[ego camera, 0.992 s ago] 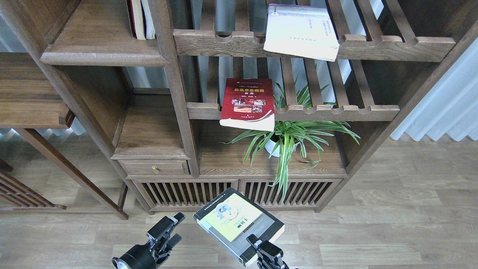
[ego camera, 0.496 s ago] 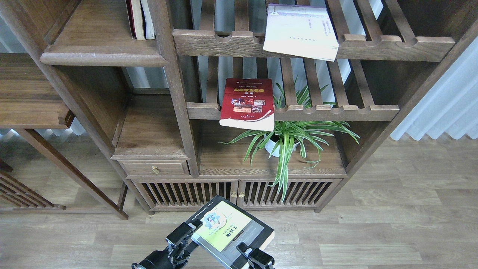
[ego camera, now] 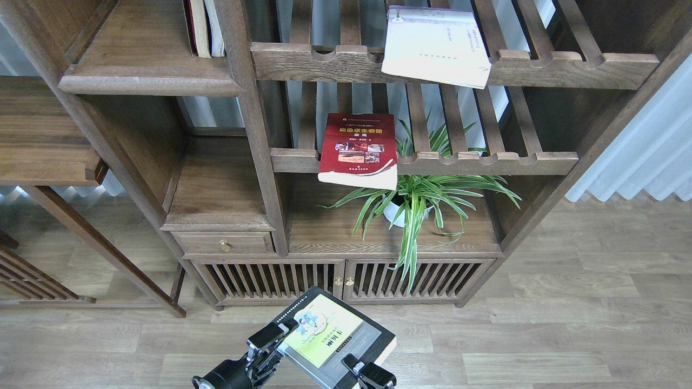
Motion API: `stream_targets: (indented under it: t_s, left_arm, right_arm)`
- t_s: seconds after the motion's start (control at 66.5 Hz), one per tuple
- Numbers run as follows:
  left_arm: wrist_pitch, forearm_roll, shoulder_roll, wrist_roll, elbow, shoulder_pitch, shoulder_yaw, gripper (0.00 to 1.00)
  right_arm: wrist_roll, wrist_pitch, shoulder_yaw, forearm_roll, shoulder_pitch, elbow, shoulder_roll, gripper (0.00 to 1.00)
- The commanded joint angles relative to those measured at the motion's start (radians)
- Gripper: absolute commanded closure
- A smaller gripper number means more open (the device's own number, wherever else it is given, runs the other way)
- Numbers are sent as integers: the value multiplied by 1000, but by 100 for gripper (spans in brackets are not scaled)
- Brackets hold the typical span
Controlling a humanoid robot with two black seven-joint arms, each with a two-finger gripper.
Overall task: Organize books on shelf
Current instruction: 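Pull the green book down off the shelf and pass it to the left gripper, then lift the green book with the left gripper onto the upper-left shelf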
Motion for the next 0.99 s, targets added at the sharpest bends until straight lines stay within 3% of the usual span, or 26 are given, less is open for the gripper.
stream_targets:
  t_s: [0.0, 0.075, 0.286, 0.346, 0.406, 0.421, 0.436, 0.451, 0.481, 0.496, 0.617, 0.977]
  left_arm:
    - [0, 0, 5, 2, 0, -2, -2, 66]
    - [0, 0, 7, -1, -2, 3, -3, 84]
    - [0, 1, 8, 10, -2, -2, -2, 93]
    - [0, 4, 10, 14, -3, -2, -2, 94]
    - [0, 6, 15, 16, -6, 0, -11, 94]
    - [0, 7, 19, 16, -9, 0, -16, 94]
    - [0, 7, 21, 16, -12, 0, -17, 95]
    - [0, 10, 33, 16, -17, 0, -22, 95]
    - [0, 13, 41, 16, -20, 0, -23, 95]
    - [0, 18, 74, 16, -37, 0, -41, 95]
    - [0, 32, 153, 16, -86, 2, -103, 95]
    - [0, 104, 573, 17, -300, -6, -370, 95]
  right_arm:
    - [0, 0, 0, -1, 0, 0, 0, 96]
    - [0, 0, 0, -1, 0, -2, 0, 96]
    - [0, 0, 0, -1, 0, -2, 0, 95]
    - [0, 0, 1, -1, 0, -2, 0, 88]
    - [0, 0, 0, -9, 0, -2, 0, 61]
    - [0, 0, -2, -14, 0, -2, 0, 43]
    - [0, 0, -2, -17, 1, -2, 0, 38]
    - [0, 0, -2, -27, 1, -2, 0, 18]
    - [0, 0, -2, -34, 1, -2, 0, 11]
    - [1, 0, -2, -46, 0, -2, 0, 2]
    - [12, 0, 0, -43, 1, -2, 0, 1]
    - [8, 0, 1, -46, 1, -40, 0, 1]
